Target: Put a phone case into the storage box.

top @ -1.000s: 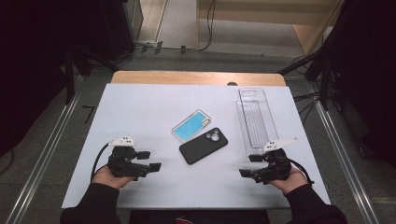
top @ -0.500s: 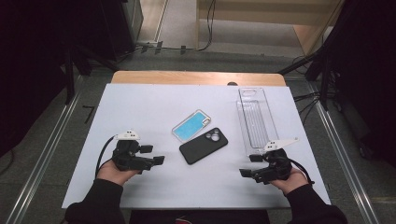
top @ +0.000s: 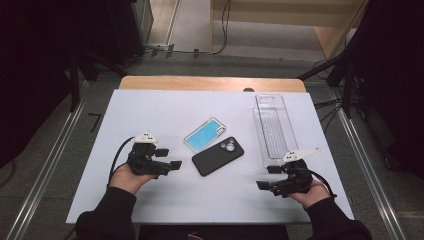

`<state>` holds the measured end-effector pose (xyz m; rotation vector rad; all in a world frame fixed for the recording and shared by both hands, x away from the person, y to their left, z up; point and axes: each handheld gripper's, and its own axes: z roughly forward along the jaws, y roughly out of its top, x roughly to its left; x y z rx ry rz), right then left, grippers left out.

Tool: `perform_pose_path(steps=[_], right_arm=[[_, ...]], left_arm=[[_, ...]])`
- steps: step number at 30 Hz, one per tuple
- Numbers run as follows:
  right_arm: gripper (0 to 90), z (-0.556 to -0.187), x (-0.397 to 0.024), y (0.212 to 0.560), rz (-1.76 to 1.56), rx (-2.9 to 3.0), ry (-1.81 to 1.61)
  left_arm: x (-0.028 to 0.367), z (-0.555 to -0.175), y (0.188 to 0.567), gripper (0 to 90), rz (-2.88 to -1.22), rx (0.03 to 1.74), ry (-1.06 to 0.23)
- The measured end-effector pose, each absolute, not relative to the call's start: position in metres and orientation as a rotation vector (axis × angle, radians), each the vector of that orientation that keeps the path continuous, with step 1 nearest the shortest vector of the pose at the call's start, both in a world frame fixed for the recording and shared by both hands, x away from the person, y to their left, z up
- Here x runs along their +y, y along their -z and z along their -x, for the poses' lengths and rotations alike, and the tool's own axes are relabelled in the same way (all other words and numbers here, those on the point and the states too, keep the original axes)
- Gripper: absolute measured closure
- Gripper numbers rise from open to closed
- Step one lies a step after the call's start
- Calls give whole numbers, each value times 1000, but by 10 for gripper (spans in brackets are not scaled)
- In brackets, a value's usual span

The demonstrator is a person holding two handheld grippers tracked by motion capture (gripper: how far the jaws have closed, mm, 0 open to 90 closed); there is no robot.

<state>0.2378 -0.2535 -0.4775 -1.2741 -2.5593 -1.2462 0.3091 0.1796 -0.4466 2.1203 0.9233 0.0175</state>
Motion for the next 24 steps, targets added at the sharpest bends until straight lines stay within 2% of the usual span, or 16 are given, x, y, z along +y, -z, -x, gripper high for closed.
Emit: perform_pose_path(steps=[24], right_arm=[[190,-239,-254,478,1260,-2555,1253]], left_arm=[[150,-343,438,244,-2145,877,12]])
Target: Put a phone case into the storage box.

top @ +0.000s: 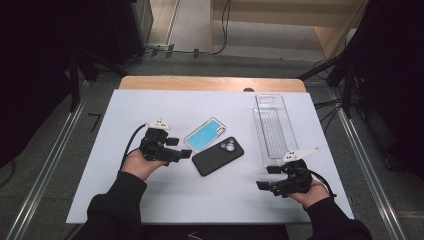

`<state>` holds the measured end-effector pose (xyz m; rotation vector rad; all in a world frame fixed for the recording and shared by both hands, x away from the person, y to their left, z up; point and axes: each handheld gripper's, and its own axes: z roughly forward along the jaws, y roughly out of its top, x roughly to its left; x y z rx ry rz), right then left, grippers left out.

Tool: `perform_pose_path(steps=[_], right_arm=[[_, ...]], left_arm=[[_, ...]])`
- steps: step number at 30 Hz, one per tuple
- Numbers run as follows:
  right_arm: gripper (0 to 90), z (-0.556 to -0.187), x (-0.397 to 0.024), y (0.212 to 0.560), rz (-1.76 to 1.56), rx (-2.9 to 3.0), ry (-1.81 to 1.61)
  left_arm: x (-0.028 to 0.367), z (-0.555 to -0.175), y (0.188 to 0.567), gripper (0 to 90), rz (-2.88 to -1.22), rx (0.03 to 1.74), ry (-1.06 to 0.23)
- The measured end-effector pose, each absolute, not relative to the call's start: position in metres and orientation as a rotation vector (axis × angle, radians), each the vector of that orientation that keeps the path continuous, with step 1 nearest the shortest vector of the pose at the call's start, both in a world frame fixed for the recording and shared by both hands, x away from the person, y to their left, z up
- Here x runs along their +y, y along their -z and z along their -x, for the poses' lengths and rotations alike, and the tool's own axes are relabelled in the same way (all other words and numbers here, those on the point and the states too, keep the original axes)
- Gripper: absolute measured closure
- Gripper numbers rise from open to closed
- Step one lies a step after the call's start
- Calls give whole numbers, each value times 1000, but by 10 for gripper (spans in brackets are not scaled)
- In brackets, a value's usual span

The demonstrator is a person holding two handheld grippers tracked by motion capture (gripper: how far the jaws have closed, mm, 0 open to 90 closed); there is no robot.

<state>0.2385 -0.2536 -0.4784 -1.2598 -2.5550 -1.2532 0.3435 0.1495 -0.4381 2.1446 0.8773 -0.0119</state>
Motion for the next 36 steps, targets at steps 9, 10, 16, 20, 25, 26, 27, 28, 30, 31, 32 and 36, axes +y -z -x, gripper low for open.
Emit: perform_pose_path(steps=[9,10,16,20,25,26,27,28,30,31,32,36], right_arm=[[190,-239,-253,479,1254,-2557,1249],[190,-239,-253,479,1254,-2556,1250],[190,-239,-253,479,1258,-2553,1246],[190,-239,-253,479,1254,-2554,1244],[190,-240,-253,480,1247,-2556,1240],[190,-240,-253,480,1247,-2556,1240],[190,-239,-252,480,1242,-2559,1235],[190,-239,-252,480,1243,-2559,1234],[190,-239,-252,480,1243,-2560,1234],[190,-239,-252,480,1244,-2559,1232],[190,-240,-252,480,1243,-2561,1233],[190,-240,-252,480,1246,-2562,1230]], left_arm=[[136,-363,439,244,-2144,868,20],[134,-366,439,243,-2149,868,21],[125,-381,438,243,-2165,865,1],[120,-391,440,227,-2147,874,-5],[112,-401,444,227,-2179,851,-38],[110,-402,445,227,-2182,852,-26],[107,-405,448,227,-2173,857,-19],[107,-405,448,227,-2173,857,-19],[103,-410,449,210,-2197,865,-15],[99,-412,450,77,-2205,879,-50],[97,-414,450,0,-2198,895,-89],[92,-418,454,0,-2168,895,-43]])
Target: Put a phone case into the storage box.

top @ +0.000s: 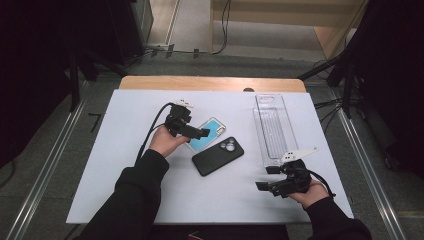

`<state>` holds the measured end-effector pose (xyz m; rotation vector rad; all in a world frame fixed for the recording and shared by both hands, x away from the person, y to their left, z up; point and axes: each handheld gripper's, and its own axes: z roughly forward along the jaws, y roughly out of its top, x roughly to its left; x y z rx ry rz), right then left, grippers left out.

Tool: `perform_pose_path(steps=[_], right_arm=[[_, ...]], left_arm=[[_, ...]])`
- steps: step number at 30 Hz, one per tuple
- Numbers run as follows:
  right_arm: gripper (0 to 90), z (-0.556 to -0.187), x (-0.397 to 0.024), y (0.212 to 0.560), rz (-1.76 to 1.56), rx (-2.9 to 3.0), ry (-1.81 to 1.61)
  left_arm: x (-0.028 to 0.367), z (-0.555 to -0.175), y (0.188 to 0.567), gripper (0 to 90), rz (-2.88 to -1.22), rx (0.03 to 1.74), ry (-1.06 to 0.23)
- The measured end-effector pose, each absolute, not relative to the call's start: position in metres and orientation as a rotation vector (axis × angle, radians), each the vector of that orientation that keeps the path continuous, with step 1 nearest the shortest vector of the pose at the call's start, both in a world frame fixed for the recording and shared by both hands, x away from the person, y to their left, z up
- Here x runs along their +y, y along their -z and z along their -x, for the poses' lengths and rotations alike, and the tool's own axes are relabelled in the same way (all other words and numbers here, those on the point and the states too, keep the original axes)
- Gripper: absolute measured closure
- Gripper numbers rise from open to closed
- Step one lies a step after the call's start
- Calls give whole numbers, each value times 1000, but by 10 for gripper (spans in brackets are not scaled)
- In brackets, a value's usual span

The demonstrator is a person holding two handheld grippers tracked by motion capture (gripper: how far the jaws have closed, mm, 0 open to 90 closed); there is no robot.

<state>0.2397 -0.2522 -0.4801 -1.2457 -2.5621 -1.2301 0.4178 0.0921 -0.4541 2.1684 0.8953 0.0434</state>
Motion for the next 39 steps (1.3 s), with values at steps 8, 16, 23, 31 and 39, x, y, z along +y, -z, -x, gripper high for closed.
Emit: perform_pose_path(steps=[8,16,23,31,39], right_arm=[[190,-239,-253,481,1252,-2563,1230],[189,-239,-253,480,1258,-2557,1231],[190,-240,-254,481,1258,-2558,1229],[189,-239,-254,480,1263,-2557,1224],[190,-239,-254,481,1264,-2557,1223]], left_arm=[[90,-420,462,0,-2197,899,-72],[86,-421,470,0,-2222,877,-101],[81,-423,479,0,-2255,893,-81],[79,-424,487,0,-2296,896,-71],[76,-424,495,0,-2329,903,-74]])
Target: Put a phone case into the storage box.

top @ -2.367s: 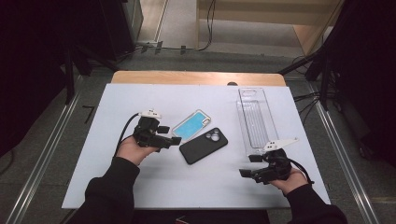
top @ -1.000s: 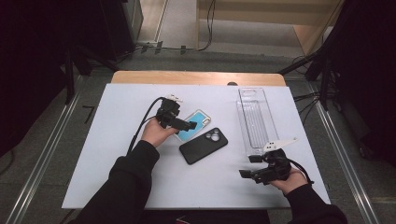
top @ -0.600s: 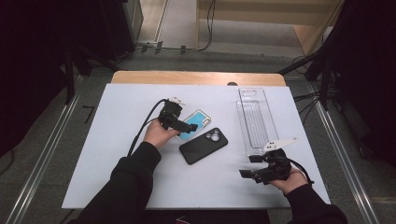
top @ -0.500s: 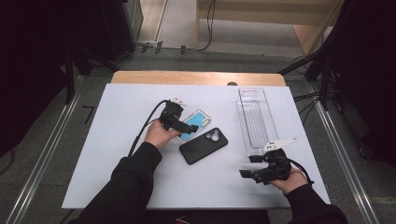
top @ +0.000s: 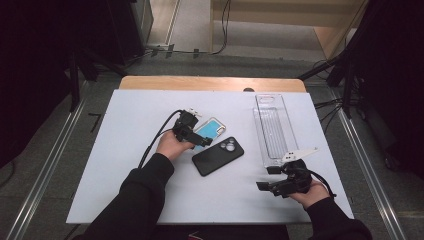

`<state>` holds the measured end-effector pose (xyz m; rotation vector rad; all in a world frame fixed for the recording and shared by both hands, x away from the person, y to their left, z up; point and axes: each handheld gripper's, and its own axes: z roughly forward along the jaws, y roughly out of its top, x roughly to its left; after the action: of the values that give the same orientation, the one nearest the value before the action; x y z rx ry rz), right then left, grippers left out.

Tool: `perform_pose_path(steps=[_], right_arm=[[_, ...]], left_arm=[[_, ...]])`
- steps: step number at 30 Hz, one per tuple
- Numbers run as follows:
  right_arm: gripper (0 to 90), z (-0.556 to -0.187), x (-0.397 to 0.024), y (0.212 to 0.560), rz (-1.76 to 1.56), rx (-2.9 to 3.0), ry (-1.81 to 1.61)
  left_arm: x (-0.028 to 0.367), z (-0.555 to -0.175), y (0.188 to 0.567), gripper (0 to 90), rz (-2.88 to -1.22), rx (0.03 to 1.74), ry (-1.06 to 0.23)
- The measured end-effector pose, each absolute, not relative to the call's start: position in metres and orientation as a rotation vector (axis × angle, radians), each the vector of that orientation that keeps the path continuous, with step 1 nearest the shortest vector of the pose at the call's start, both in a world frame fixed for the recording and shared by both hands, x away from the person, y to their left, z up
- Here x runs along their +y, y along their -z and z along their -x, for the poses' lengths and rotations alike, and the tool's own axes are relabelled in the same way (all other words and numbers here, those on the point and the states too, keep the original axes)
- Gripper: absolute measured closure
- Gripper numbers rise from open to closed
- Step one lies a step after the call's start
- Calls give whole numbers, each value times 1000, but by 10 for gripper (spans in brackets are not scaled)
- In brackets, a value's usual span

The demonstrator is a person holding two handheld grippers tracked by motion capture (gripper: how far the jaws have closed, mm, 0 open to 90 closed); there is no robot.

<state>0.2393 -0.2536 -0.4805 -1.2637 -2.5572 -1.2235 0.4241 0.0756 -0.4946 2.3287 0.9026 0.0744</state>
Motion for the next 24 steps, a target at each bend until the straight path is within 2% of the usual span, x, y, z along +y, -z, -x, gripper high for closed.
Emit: perform_pose_path(steps=[21,24], right_arm=[[190,-239,-254,480,1261,-2563,1221],[190,-239,-253,481,1263,-2572,1213]], left_arm=[[67,-419,500,0,-2407,869,-203],[67,-417,501,22,-2423,855,-243]])
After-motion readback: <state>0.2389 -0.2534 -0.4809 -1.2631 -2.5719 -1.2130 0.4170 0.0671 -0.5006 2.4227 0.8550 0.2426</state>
